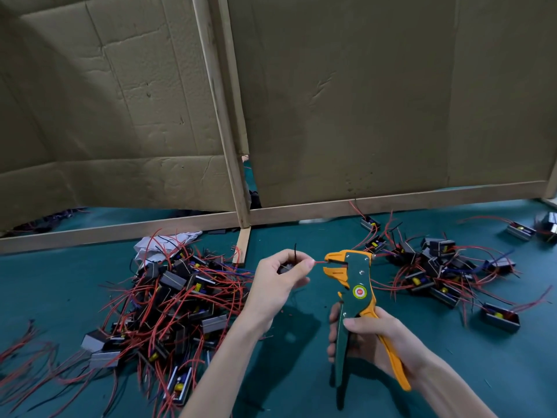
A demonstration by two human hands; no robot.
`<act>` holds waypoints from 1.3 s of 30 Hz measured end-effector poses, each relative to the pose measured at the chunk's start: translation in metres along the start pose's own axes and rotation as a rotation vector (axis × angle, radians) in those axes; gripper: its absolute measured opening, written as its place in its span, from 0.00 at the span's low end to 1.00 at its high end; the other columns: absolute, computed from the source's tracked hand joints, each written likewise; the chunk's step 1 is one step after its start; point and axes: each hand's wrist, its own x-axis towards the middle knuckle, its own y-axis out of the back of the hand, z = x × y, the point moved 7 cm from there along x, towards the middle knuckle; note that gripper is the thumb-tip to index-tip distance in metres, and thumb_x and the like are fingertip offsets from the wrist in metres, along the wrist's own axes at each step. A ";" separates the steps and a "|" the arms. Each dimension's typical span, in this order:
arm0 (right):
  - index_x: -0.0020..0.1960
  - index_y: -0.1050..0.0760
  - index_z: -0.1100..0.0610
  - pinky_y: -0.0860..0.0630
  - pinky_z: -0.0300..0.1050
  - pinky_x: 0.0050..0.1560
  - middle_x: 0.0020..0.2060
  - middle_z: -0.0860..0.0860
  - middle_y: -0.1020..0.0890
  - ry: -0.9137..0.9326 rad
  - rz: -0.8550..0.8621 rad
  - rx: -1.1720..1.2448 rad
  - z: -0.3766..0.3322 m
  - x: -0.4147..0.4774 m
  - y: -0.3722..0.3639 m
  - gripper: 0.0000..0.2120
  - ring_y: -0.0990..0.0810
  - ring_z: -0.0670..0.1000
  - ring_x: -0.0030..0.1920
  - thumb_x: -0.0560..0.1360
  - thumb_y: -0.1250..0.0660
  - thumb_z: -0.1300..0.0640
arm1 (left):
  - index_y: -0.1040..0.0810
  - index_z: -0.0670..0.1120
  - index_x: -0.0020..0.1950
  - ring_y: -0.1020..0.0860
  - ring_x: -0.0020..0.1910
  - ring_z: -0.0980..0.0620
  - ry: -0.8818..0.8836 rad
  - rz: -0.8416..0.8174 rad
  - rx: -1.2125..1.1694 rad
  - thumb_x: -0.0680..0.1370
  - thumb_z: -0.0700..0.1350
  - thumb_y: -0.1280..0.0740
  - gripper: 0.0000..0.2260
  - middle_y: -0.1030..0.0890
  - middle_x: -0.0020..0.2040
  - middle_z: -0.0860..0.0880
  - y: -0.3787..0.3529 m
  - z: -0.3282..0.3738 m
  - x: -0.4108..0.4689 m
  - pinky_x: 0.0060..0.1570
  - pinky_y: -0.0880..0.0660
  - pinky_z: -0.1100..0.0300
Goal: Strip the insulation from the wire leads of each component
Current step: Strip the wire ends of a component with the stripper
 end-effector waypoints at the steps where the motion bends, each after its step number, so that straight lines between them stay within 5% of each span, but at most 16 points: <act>1: 0.48 0.22 0.67 0.21 0.58 0.42 0.39 0.66 0.22 0.003 -0.019 -0.006 0.000 -0.001 -0.002 0.18 0.20 0.64 0.38 0.61 0.26 0.62 | 0.17 0.48 0.39 0.27 0.41 0.54 0.004 -0.003 0.003 0.75 0.42 0.29 0.05 0.24 0.38 0.49 -0.001 0.000 -0.001 0.49 0.20 0.56; 13: 0.47 0.22 0.66 0.21 0.59 0.42 0.38 0.66 0.23 0.035 -0.073 -0.045 -0.001 -0.002 -0.005 0.14 0.20 0.64 0.37 0.63 0.26 0.62 | 0.18 0.48 0.36 0.29 0.31 0.58 0.110 -0.032 -0.017 0.75 0.41 0.29 0.08 0.27 0.29 0.55 -0.005 -0.004 -0.002 0.47 0.20 0.56; 22: 0.46 0.24 0.64 0.23 0.56 0.40 0.36 0.64 0.24 0.048 -0.076 -0.104 -0.003 -0.003 -0.005 0.13 0.22 0.61 0.35 0.67 0.25 0.59 | 0.18 0.47 0.35 0.27 0.35 0.57 0.144 -0.101 -0.071 0.75 0.39 0.30 0.09 0.25 0.32 0.53 -0.010 -0.003 -0.003 0.52 0.20 0.49; 28: 0.40 0.23 0.61 0.24 0.51 0.29 0.30 0.63 0.26 0.053 0.056 -0.094 0.005 -0.001 -0.003 0.14 0.26 0.58 0.26 0.62 0.22 0.56 | 0.18 0.45 0.37 0.31 0.43 0.45 0.143 -0.122 -0.094 0.76 0.39 0.31 0.08 0.27 0.42 0.41 -0.008 -0.003 -0.003 0.52 0.20 0.51; 32: 0.33 0.28 0.60 0.31 0.41 0.23 0.25 0.59 0.30 0.099 0.214 -0.154 0.009 -0.001 -0.002 0.18 0.31 0.54 0.21 0.59 0.22 0.49 | 0.18 0.45 0.38 0.29 0.40 0.47 0.166 -0.095 -0.061 0.75 0.38 0.31 0.07 0.25 0.38 0.44 -0.005 -0.007 -0.004 0.51 0.20 0.51; 39: 0.49 0.24 0.67 0.22 0.59 0.42 0.38 0.65 0.23 0.104 -0.014 0.051 0.000 -0.001 -0.014 0.15 0.21 0.63 0.36 0.64 0.28 0.63 | 0.19 0.46 0.38 0.27 0.34 0.58 0.155 -0.055 -0.078 0.77 0.41 0.32 0.08 0.24 0.34 0.54 0.003 -0.003 -0.001 0.50 0.20 0.50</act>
